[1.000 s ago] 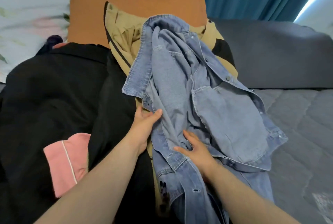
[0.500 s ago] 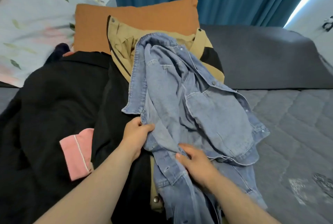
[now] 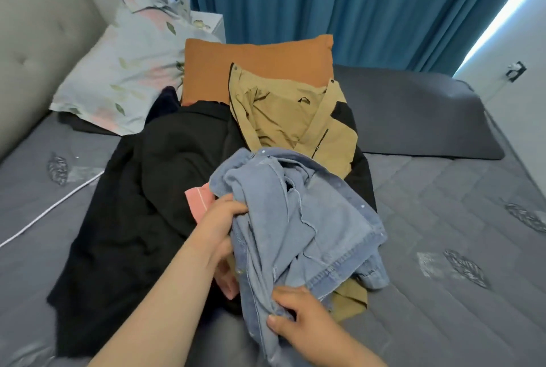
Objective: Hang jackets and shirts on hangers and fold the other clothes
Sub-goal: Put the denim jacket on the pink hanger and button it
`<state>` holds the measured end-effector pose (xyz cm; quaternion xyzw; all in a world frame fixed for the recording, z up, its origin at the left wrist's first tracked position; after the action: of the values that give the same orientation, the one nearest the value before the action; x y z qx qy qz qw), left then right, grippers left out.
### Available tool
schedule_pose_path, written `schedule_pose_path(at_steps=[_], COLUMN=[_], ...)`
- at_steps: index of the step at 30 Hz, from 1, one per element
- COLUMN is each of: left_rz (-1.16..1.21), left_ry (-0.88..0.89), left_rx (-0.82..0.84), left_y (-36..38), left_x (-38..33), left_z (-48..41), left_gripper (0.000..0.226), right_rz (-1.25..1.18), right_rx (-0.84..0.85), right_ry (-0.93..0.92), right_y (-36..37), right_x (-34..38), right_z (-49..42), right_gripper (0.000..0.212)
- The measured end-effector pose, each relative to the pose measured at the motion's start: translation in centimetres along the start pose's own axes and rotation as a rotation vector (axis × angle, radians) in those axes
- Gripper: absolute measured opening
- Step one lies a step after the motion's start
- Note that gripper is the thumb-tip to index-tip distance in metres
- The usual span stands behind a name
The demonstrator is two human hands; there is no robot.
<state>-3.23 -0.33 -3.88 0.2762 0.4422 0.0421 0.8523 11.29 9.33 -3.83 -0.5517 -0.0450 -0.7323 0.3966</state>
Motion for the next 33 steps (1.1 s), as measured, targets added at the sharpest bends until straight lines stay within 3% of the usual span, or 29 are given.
schedule_pose_path(at_steps=[3, 6, 10, 14, 17, 22, 26, 28, 31, 33], left_rz=[-0.074, -0.243, -0.438, -0.694, -0.860, -1.119, -1.304, -1.310, -1.253, -1.183], left_ry=[0.073, 0.130, 0.172, 0.204, 0.248, 0.303, 0.390, 0.425, 0.509, 0.583], left_rx=[0.032, 0.089, 0.191, 0.294, 0.334, 0.368, 0.350, 0.294, 0.215, 0.174], left_y=[1.8, 4.9, 10.6, 16.4, 19.6, 25.4, 28.2, 28.9, 29.6, 28.9], left_x=[-4.7, -10.1, -16.8, -22.6, -26.7, -32.6, -36.2, -37.4, -38.8, -39.6], left_z=[5.2, 10.2, 17.4, 24.7, 29.6, 37.1, 40.8, 42.2, 43.7, 44.2], left_gripper=[0.037, 0.051, 0.015, 0.018, 0.018, 0.019, 0.025, 0.027, 0.044, 0.053], right_rz=[-0.011, -0.028, 0.015, 0.132, 0.066, -0.162, -0.486, -0.654, -0.686, -0.712], right_rx=[-0.008, -0.067, -0.307, -0.555, -0.620, -0.370, -0.137, 0.005, 0.154, 0.115], right_ry=[-0.032, -0.010, -0.052, -0.186, -0.221, -0.222, -0.302, -0.315, -0.364, -0.409], right_y=[-1.0, -4.0, -9.9, -14.3, -16.5, -17.5, -16.5, -14.9, -13.8, -14.8], right_x=[5.7, 11.4, 20.1, 28.9, 33.1, 36.9, 38.1, 38.8, 39.5, 39.5], right_z=[2.8, 5.4, 9.5, 13.9, 16.1, 15.7, 14.6, 14.7, 14.9, 15.2], right_gripper=[0.004, 0.017, 0.019, 0.028, 0.040, 0.059, 0.038, 0.044, 0.046, 0.064])
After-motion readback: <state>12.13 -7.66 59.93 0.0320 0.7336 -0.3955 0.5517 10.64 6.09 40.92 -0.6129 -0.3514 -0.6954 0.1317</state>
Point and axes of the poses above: each hand's wrist, its own z-axis away from the middle knuckle, its own y-axis out of the palm, x = y × z, the point moved 10 cm from there along -z, towards the middle knuckle, and after that the axes turned 14 degrees about x, right-handed, at the moved point
